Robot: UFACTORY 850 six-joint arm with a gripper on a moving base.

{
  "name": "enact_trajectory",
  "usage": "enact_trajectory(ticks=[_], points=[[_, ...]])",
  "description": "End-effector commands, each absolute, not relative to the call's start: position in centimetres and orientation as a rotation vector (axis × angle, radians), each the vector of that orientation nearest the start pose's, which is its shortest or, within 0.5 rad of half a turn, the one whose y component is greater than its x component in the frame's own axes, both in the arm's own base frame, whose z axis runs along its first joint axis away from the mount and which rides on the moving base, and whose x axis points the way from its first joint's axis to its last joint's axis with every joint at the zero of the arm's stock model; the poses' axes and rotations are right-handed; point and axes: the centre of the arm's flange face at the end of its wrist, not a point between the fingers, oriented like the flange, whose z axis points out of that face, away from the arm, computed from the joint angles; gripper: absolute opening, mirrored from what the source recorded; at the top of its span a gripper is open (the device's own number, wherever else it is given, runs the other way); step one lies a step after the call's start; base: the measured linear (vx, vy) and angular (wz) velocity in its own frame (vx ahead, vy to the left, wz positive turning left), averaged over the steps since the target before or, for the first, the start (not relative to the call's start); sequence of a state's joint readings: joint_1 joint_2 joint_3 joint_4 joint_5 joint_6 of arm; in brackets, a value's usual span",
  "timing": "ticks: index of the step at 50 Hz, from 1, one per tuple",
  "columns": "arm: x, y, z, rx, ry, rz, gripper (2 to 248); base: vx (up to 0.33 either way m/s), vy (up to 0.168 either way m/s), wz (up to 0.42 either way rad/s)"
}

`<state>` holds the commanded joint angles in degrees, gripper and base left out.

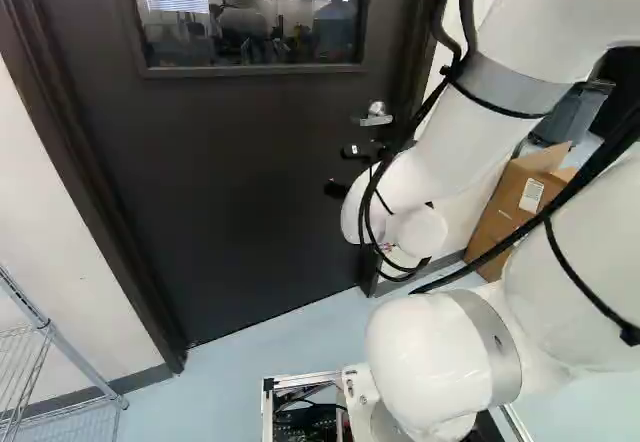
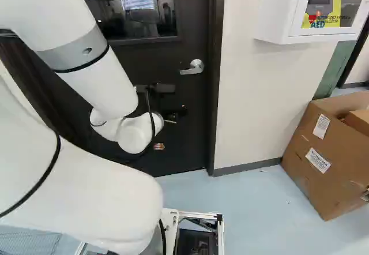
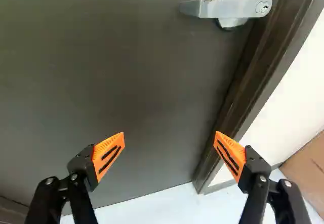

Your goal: Open the door and move inside

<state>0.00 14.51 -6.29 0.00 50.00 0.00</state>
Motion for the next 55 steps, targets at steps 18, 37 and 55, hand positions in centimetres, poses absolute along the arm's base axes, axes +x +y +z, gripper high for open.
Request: enact_trajectory(ticks=[18,37,55], points=[[29.2,0.0,38.2,-2.524,0.000,-1.871,247,0.000,0.000,0.000],[30.6,0.0,40.1,-2.477,0.000,-1.932,247,0.000,0.000,0.000],[32.1,0.0,41.9,-2.434,0.000,-1.986,247,0.000,0.000,0.000]])
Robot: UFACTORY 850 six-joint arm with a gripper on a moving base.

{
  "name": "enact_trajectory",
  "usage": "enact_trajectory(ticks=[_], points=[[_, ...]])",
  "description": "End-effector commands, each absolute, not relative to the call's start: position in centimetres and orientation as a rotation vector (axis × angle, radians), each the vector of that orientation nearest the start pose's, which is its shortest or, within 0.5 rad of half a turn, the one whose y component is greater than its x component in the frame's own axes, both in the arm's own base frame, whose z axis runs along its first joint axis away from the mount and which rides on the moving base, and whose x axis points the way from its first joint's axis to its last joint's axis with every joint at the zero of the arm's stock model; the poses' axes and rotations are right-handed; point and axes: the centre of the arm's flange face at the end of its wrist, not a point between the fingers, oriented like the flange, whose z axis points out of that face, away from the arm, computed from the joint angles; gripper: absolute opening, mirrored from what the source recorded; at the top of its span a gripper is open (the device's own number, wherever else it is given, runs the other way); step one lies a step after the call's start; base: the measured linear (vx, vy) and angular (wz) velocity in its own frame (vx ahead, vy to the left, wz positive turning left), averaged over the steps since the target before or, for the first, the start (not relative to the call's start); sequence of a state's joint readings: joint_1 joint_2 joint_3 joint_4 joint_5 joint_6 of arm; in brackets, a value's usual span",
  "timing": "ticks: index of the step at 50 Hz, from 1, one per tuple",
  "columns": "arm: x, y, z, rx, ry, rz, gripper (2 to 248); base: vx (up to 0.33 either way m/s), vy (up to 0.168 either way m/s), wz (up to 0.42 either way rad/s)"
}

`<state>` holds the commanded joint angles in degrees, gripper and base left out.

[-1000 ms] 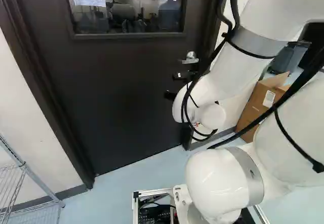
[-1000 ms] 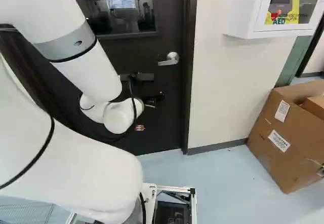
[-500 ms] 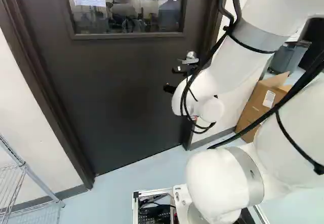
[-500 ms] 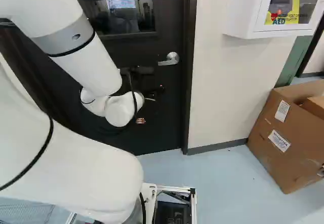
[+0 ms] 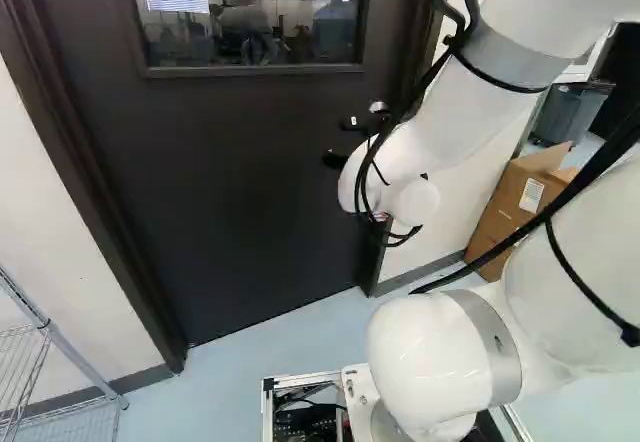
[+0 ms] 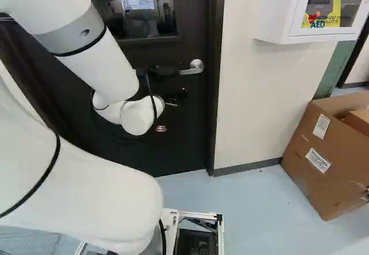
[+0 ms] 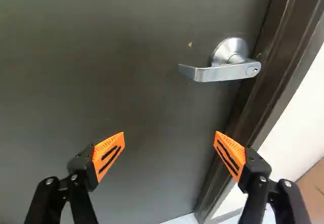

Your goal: Open the door and move inside

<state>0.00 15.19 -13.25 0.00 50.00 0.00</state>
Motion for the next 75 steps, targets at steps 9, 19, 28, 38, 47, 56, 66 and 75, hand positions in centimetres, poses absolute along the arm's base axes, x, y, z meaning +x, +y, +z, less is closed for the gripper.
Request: enact_trajectory(ticks=[9,19,28,38,47,56,66,75], points=[[32.8,0.0,42.9,-2.412,0.000,-2.012,247,0.000,0.000,0.000],[33.5,0.0,43.9,-2.388,0.000,-2.042,247,0.000,0.000,0.000],[34.0,0.0,44.8,-2.366,0.000,-2.067,247,0.000,0.000,0.000],[34.5,0.0,45.8,-2.341,0.000,-2.095,247,0.000,0.000,0.000],[35.1,0.0,46.8,-2.319,0.000,-2.120,247,0.000,0.000,0.000],[35.7,0.0,47.7,-2.297,0.000,-2.143,247,0.000,0.000,0.000],[36.3,0.0,48.8,-2.273,0.000,-2.169,247,0.000,0.000,0.000],[36.8,0.0,49.4,-2.259,0.000,-2.183,247,0.000,0.000,0.000]])
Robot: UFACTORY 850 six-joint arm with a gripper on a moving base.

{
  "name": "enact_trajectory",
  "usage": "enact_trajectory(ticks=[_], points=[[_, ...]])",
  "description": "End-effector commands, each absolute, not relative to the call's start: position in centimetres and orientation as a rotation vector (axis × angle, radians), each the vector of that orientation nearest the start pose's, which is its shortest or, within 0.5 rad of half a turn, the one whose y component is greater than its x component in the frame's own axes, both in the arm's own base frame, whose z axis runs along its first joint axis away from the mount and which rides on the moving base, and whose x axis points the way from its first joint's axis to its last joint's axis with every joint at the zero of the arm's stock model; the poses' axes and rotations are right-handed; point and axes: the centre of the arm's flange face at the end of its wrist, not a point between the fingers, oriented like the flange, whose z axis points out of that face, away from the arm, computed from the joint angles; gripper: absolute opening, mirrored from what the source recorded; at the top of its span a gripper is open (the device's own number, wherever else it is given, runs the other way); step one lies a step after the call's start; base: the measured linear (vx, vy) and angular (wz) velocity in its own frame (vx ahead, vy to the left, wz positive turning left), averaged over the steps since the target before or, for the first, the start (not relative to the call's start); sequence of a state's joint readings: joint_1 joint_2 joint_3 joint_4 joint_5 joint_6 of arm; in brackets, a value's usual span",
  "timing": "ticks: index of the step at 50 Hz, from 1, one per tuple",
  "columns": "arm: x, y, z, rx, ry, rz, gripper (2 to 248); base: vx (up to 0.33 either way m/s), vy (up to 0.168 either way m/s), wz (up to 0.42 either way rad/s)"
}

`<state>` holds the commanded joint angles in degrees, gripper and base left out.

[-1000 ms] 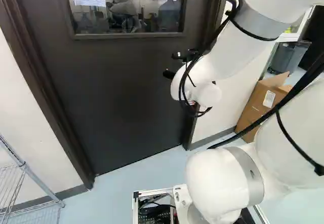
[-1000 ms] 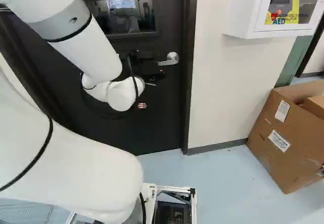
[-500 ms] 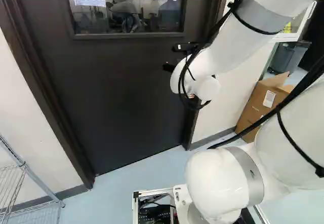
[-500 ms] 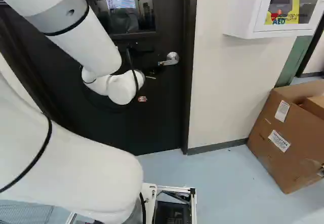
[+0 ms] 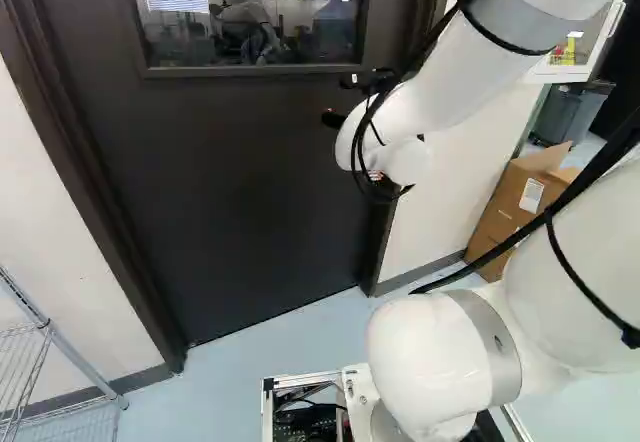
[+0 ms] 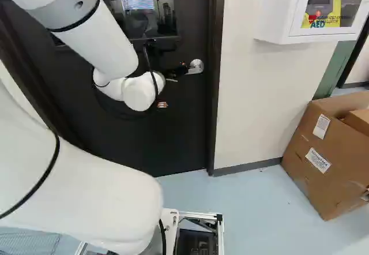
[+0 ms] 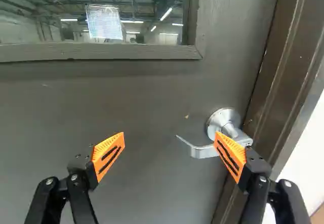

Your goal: Open the door and move inside

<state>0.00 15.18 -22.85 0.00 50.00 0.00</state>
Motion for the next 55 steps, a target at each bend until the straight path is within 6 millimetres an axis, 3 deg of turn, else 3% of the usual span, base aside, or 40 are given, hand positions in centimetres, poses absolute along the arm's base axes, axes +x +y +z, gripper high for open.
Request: enact_trajectory(ticks=[31,55], points=[[38.7,-0.1,49.7,-2.265,-0.056,-2.179,247,0.000,0.000,0.000],[39.7,-1.3,49.7,-2.284,-0.168,-2.185,247,0.000,0.000,0.000]])
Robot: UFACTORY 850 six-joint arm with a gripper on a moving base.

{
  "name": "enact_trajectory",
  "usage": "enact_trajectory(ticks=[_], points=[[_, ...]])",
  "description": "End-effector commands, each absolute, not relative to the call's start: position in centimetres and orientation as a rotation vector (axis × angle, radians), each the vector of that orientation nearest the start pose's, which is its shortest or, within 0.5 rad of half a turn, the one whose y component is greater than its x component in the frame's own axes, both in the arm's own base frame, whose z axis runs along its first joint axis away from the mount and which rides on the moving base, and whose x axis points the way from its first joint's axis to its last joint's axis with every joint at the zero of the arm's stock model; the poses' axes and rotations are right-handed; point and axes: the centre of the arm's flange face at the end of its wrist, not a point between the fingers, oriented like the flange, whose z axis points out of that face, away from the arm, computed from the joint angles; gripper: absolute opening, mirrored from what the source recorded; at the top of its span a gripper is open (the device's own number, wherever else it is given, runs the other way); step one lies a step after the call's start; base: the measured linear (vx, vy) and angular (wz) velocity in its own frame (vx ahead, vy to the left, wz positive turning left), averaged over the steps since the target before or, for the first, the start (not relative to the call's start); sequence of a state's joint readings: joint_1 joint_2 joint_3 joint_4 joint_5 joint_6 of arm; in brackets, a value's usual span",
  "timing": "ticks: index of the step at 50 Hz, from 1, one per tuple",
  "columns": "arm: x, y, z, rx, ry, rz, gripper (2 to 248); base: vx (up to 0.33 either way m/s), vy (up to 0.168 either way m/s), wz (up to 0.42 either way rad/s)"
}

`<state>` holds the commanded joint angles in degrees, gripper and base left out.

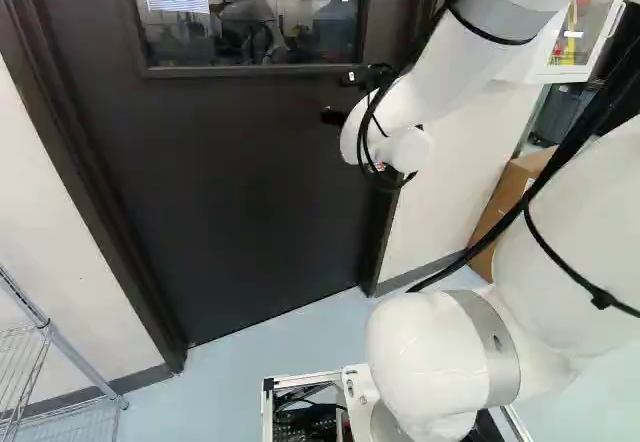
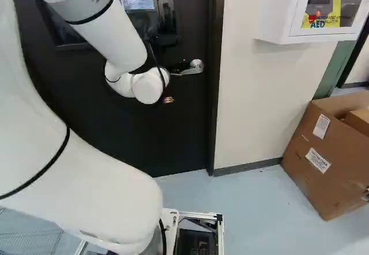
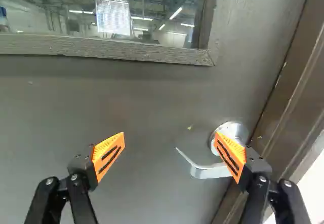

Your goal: Open the door and move inside

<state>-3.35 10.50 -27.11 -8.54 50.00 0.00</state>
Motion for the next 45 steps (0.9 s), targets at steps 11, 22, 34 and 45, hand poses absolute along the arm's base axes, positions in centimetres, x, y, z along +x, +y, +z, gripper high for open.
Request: enact_trajectory(ticks=[11,22,34,45], points=[[40.0,-1.9,49.7,-2.292,-0.238,-2.185,247,0.000,0.000,0.000],[40.4,-2.4,49.7,-2.299,-0.312,-2.181,247,0.000,0.000,0.000],[40.9,-2.9,49.6,-2.304,-0.397,-2.173,247,0.000,0.000,0.000],[41.2,-3.1,49.6,-2.302,-0.476,-2.161,247,0.000,0.000,0.000]])
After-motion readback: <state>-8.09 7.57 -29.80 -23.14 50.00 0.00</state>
